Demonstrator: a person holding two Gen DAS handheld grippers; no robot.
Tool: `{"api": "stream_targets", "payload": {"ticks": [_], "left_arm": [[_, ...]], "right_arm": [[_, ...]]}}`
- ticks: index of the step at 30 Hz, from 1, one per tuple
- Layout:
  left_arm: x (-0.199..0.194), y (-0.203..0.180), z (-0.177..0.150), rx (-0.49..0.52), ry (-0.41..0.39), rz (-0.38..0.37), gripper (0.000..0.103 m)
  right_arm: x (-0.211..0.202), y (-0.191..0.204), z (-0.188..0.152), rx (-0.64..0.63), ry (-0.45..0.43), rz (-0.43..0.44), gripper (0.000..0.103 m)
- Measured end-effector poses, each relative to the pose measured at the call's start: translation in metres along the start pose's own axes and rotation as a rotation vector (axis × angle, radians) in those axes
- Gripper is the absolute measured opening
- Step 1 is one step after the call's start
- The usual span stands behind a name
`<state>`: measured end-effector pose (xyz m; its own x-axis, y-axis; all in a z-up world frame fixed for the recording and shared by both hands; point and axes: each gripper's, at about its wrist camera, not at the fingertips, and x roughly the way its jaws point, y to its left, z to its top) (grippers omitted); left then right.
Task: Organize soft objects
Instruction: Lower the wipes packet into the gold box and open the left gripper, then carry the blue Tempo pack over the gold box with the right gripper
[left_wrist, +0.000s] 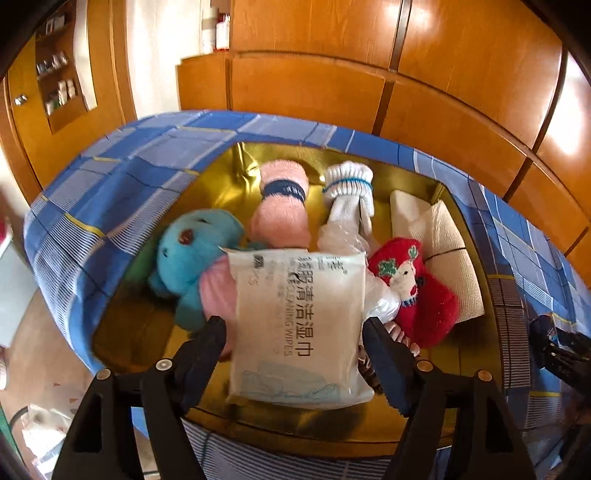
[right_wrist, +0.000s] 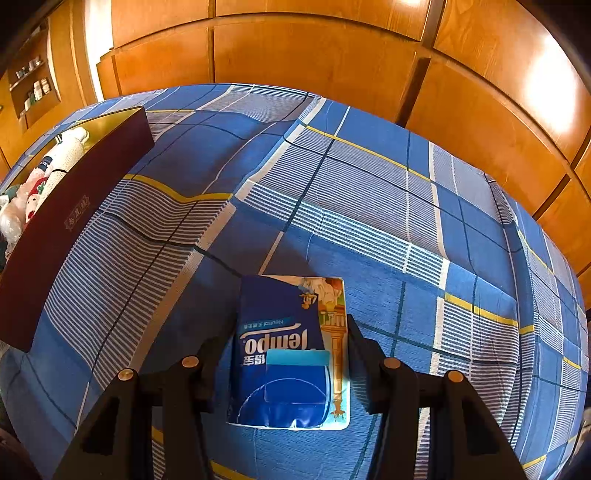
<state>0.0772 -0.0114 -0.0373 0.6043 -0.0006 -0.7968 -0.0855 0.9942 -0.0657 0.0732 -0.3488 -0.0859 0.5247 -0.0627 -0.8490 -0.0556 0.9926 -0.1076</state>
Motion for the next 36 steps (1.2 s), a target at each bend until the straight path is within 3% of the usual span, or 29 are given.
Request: {"api": "stream_targets", "payload": {"ticks": [20,31,36], "left_arm": [[-0.048,0.026,-0.004,-0.076,-0.119,0.028,0.082],[-0.054,0.034,-0.006,-0.091,-0.133,0.035,0.082],[-0.053,0.039,-0.009,-0.100,-0.127,0.040,0.082]], "right_arm": [[-0.002,0.001,-0.001,0.033,-0.007,-0.028,0.052],[-0.003,0.003,-0.001,0.065,-0.001,-0.045,0.052],[-0.008,0.004,0.000,0.091,0.005,-0.013,0.052]]}}
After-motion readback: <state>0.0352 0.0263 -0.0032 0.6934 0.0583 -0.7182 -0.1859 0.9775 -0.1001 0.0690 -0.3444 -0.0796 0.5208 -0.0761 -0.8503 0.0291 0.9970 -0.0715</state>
